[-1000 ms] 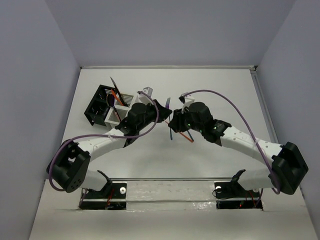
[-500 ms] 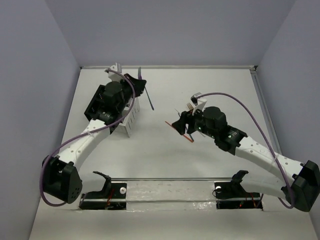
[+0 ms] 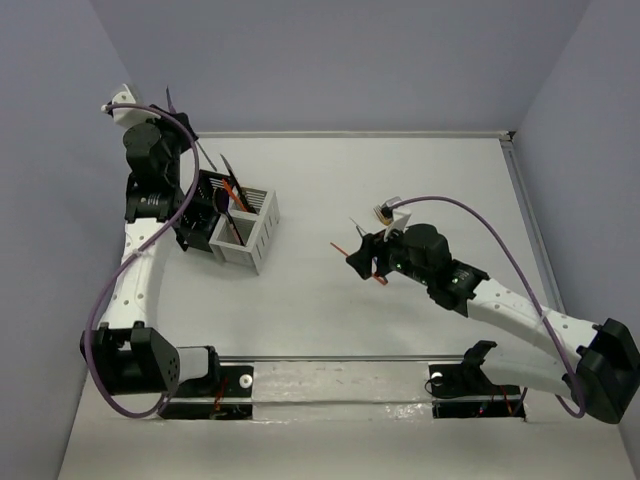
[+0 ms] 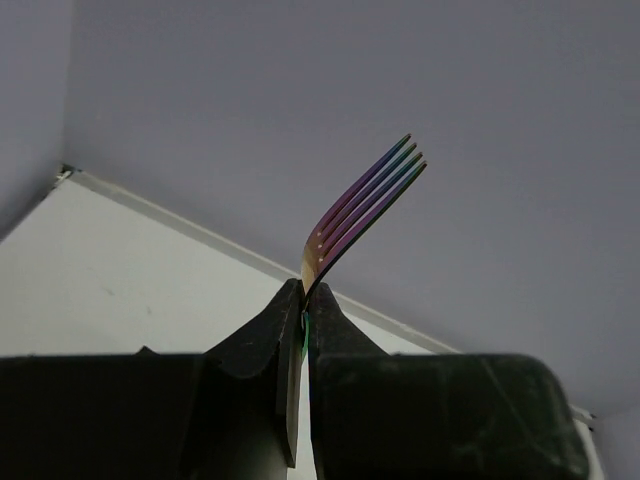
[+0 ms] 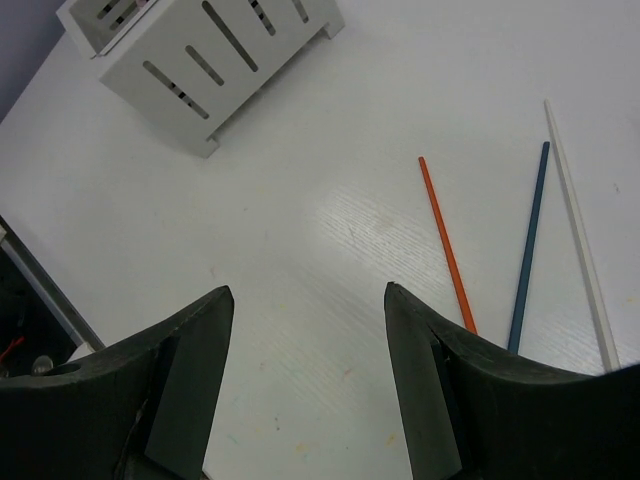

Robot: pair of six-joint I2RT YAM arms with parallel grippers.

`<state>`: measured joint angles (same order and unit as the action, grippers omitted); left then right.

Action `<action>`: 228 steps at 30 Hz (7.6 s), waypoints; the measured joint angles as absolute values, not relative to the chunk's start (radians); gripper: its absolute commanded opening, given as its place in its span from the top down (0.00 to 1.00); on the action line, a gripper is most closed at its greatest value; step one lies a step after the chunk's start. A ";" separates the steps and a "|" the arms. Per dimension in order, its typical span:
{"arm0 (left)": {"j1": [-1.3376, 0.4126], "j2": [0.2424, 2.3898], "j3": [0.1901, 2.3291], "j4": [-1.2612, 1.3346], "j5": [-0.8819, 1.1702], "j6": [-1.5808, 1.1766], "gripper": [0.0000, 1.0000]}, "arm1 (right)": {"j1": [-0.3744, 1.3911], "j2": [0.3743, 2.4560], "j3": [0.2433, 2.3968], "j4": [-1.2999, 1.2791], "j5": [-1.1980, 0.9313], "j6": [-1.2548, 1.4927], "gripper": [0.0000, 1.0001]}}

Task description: Sort the eating utensils into containers

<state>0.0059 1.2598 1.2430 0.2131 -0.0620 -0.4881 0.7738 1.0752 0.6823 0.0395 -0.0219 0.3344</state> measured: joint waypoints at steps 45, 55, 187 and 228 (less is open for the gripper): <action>0.074 1.565 1.087 0.495 -0.080 -0.377 0.22 | 0.774 1.100 0.655 0.081 0.123 0.327 0.39; -0.006 1.253 1.087 0.455 -0.014 -0.487 0.17 | 0.634 1.148 0.666 -0.004 0.157 0.338 0.44; -0.483 1.238 0.952 0.395 0.071 -0.649 1.00 | 0.748 1.100 0.781 0.002 -0.131 0.336 0.27; 0.099 1.528 1.147 0.398 -0.204 -0.310 1.00 | 0.748 1.101 0.657 0.082 -0.102 0.328 0.28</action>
